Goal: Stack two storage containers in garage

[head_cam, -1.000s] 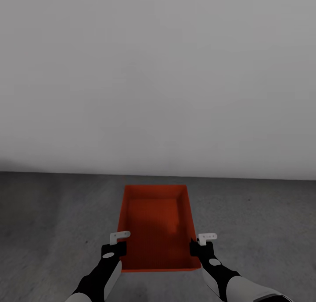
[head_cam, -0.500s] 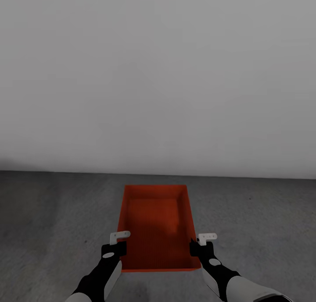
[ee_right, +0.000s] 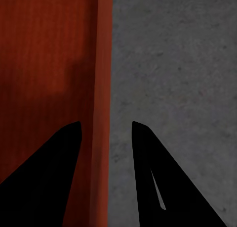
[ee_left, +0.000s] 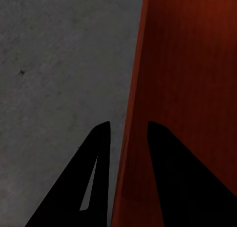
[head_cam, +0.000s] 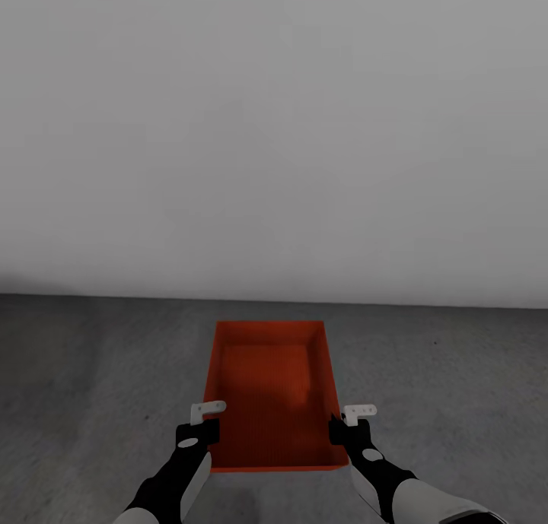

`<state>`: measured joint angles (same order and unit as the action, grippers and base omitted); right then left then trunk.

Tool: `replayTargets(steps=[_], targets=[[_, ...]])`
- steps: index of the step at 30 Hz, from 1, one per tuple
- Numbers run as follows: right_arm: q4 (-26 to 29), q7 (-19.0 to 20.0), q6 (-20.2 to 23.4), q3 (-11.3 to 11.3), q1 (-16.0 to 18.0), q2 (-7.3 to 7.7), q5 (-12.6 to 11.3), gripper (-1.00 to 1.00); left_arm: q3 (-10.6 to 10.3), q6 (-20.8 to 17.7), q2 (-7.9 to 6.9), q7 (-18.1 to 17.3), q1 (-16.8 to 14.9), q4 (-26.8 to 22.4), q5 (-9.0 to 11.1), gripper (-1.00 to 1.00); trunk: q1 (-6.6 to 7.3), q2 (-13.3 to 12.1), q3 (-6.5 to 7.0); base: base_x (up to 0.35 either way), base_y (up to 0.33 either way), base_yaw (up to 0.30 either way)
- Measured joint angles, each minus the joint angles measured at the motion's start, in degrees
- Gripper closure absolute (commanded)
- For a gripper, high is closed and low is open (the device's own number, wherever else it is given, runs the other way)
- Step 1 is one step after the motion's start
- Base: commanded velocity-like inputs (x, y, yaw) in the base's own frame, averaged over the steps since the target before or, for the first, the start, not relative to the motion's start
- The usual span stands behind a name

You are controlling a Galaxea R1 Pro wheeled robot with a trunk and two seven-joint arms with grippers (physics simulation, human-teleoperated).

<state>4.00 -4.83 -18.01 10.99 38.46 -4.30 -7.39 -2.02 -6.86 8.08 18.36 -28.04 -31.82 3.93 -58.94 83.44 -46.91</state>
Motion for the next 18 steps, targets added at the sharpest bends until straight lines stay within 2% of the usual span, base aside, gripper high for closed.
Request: replayTargets(steps=[18], targets=[[0.0,0.0,0.0,-0.1,0.0,0.0,0.1,1.0,0.0,0.0,-0.01,0.0,0.0,0.0,0.0,1.0,-3.95,7.2,-3.23,0.0,0.0,0.0]])
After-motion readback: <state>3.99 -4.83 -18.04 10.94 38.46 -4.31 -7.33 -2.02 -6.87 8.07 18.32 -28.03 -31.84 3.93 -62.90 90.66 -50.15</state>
